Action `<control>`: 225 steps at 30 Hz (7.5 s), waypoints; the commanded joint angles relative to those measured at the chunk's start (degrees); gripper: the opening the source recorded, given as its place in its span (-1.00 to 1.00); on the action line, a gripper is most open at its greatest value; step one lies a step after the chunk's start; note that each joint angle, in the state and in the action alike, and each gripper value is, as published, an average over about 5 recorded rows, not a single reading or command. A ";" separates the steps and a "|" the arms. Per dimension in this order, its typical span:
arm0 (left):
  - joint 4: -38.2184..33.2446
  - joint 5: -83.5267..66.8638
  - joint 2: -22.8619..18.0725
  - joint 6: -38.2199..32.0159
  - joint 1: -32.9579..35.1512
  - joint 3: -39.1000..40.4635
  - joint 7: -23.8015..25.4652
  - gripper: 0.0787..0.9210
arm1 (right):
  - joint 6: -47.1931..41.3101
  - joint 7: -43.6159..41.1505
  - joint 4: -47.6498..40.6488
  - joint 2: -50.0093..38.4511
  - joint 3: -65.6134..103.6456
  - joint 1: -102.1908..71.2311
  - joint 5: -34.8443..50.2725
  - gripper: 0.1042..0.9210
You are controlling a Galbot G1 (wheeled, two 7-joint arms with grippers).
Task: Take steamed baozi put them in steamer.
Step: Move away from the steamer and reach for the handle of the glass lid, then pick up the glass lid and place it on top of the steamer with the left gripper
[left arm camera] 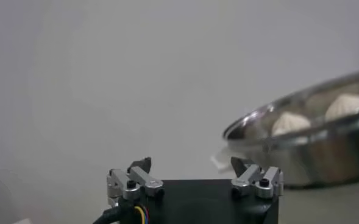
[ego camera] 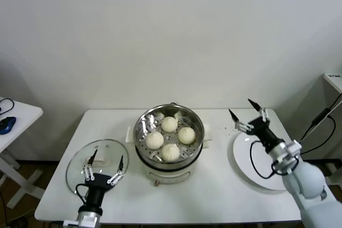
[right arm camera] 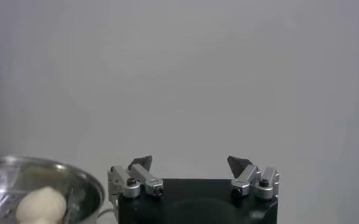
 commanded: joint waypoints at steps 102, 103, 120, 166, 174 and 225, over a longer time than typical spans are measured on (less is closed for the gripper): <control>31.99 60.43 4.68 10.57 -22.07 -5.14 -7.06 -0.76 | 7.26 -3.63 -8.80 13.61 7.49 -8.48 -9.38 0.76; 31.21 60.20 4.77 10.96 -21.68 -5.14 -7.07 -0.80 | 7.28 -3.64 -8.89 13.54 7.45 -8.44 -9.38 0.76; 5.43 57.01 4.43 27.96 -10.15 -4.45 -6.58 -0.82 | 8.07 -1.40 -13.51 6.74 3.54 -4.25 -8.91 0.76; 2.90 60.70 7.24 53.09 -34.64 36.70 9.51 -0.82 | 8.07 -0.83 -17.35 14.11 8.83 -2.90 -15.46 0.76; 5.48 64.37 4.05 51.82 -35.22 37.81 11.20 -0.82 | 8.03 -0.82 -18.12 13.93 9.20 -2.58 -14.96 0.76; 14.20 77.84 -5.01 49.48 -38.48 38.90 20.27 -0.82 | 6.49 0.01 -22.72 2.48 -4.01 4.51 -5.71 0.76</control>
